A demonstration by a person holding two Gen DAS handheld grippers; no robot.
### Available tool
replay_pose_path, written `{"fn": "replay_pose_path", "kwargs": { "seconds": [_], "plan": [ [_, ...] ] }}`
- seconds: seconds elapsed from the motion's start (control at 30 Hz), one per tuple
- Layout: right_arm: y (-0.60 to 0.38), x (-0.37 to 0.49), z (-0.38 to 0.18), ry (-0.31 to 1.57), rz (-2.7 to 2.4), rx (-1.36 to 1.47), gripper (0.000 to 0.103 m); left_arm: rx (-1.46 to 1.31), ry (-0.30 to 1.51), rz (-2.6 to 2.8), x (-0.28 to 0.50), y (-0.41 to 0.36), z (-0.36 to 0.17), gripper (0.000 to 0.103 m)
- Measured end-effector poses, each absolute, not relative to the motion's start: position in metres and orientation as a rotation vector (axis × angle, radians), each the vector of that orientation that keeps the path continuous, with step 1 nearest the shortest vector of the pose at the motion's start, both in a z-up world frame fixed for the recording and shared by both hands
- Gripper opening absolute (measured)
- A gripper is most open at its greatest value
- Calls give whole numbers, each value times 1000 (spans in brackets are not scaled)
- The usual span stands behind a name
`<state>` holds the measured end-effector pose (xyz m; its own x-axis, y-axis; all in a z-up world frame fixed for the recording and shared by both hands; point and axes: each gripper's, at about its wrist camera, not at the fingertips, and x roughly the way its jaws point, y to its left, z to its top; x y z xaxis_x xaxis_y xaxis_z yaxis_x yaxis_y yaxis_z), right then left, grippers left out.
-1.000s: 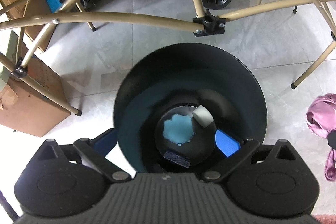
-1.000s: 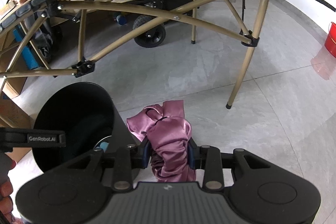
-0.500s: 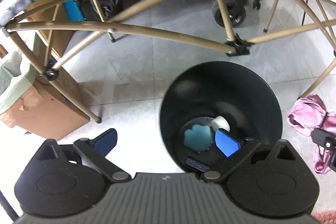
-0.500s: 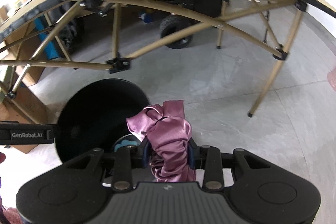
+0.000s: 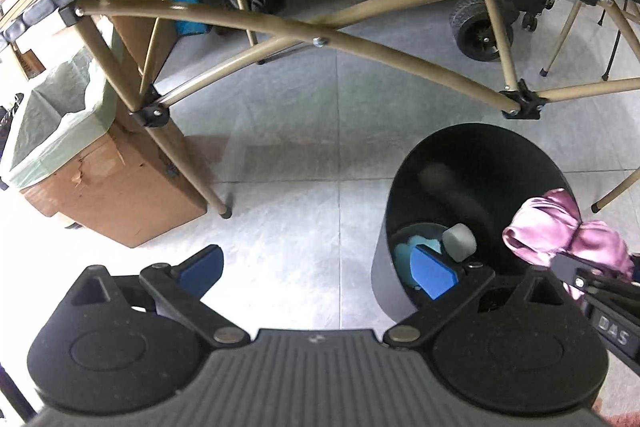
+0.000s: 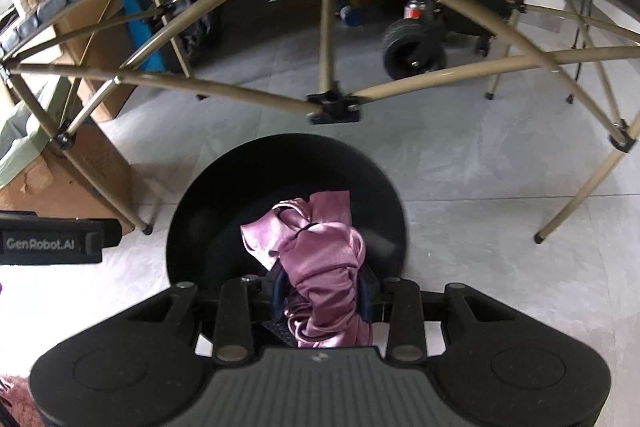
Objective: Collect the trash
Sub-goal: 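Move the right gripper over the bin and open it to drop the pink cloth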
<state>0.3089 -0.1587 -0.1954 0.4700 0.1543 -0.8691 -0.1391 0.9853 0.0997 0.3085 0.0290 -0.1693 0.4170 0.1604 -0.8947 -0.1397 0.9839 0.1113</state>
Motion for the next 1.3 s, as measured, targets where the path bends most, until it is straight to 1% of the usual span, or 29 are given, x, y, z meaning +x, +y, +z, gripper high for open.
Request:
{"fn": "replay_pose_path", "kwargs": {
  "seconds": [0.5, 0.87, 1.0, 1.07, 1.1, 1.13, 1.17, 1.23, 1.3],
  "plan": [
    [-130, 334, -231, 1144, 196, 6, 34, 28, 1188, 262, 306, 55, -188, 102],
    [-125, 338, -240, 1172, 186, -12, 34, 24, 1213, 293, 304, 67, -196, 102],
    [-125, 340, -243, 1172, 192, 3, 38, 24, 1215, 299, 304, 68, -196, 102],
    [-127, 340, -241, 1160, 192, 13, 40, 23, 1217, 299, 303, 68, -195, 102],
    [-127, 340, -240, 1152, 186, 18, 43, 24, 1216, 298, 303, 68, -195, 102],
    [-127, 340, -240, 1146, 180, 20, 51, 25, 1216, 297, 303, 67, -195, 102],
    [-127, 340, -239, 1139, 171, 20, 56, 25, 1215, 295, 303, 67, -195, 102],
    [-127, 340, -238, 1135, 161, 16, 76, 26, 1215, 295, 303, 67, -195, 102],
    [-126, 340, -238, 1140, 159, 10, 83, 26, 1215, 294, 303, 67, -195, 102]
  ]
}}
